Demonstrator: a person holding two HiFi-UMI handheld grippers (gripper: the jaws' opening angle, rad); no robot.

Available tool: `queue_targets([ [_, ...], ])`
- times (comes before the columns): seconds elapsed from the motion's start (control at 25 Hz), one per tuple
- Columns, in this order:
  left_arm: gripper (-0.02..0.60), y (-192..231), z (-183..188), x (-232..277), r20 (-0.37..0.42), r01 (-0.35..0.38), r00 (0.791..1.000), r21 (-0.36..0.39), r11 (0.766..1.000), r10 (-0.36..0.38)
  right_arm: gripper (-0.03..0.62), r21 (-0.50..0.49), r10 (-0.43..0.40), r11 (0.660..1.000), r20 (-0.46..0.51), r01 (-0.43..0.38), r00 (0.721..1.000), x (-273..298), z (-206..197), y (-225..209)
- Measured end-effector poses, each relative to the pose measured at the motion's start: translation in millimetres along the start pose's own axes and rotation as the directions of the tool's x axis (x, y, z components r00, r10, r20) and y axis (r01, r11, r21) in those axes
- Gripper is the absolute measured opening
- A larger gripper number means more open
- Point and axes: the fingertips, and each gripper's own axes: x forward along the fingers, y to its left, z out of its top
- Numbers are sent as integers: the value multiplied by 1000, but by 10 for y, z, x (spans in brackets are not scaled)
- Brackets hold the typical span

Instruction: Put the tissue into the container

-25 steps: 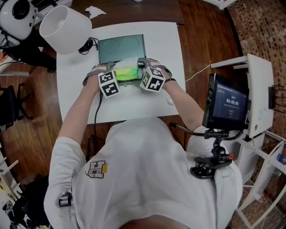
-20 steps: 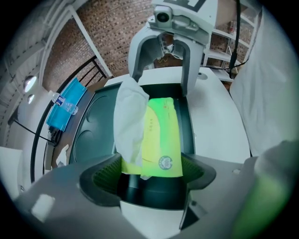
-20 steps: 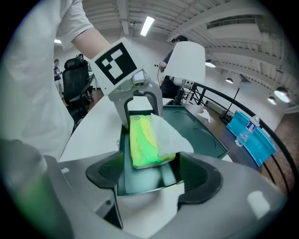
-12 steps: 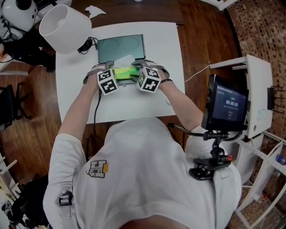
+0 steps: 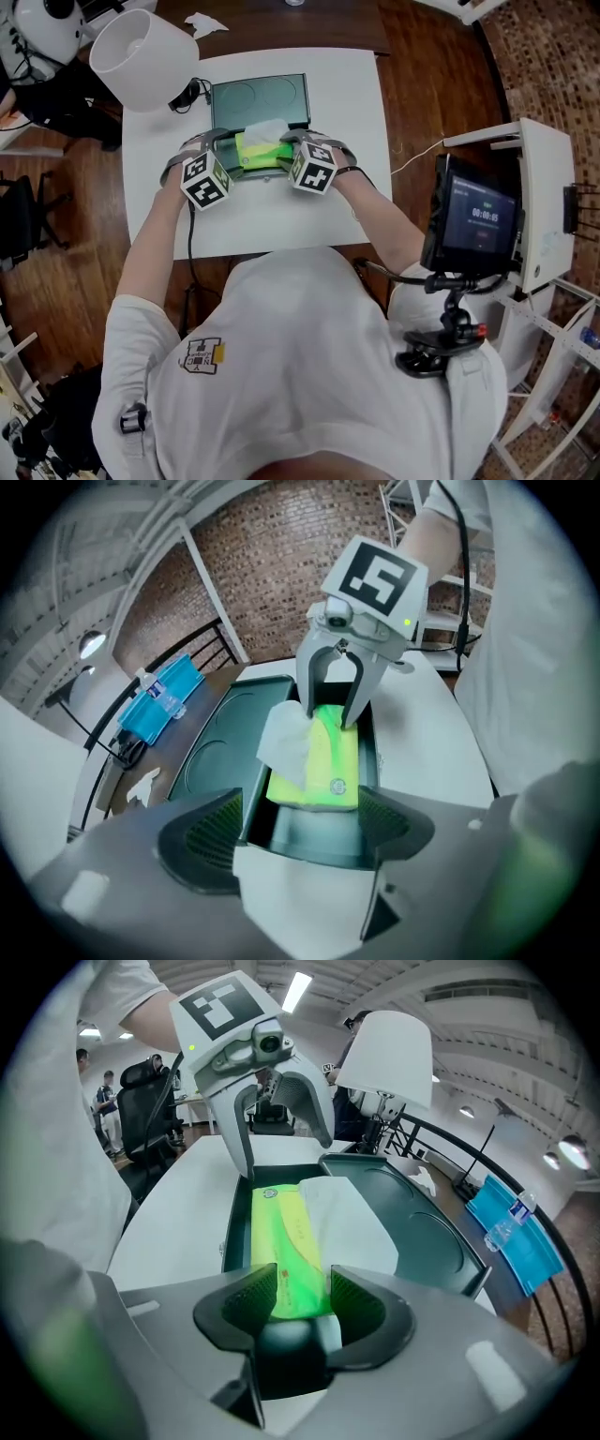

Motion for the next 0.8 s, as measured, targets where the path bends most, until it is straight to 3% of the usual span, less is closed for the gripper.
queue_targets([
  [0.12,329,-6,12,-17,57,-27,998,-73,997,31,180,7,1,1000,10,-1,1000,2,-6,-14],
  [0.24,322,-56,-40,-39,124,-31,991,-175,984,53,238,33,8,999,44,-9,999,-44,57,-2],
  [0.36,322,-88,-46,-234,232,-24,967,-327,945,104,268,87,-22,996,122,12,992,-282,128,17],
  [0.44,322,-141,-34,-416,319,2,934,-453,891,160,264,157,-70,987,200,39,977,-534,143,56],
  [0.52,294,-258,-64,-559,388,54,896,-574,817,213,227,261,-109,965,283,33,953,-791,109,157],
  [0.6,269,-468,-124,-640,431,125,872,-653,747,231,184,364,-126,931,337,-5,933,-957,1,338],
  [0.68,260,-750,-205,-657,455,196,865,-695,692,212,156,433,-135,901,339,-27,931,-995,-193,588],
  [0.8,223,-1208,-398,-616,456,260,873,-733,629,171,129,481,-138,877,302,-26,943,-927,-449,1041],
])
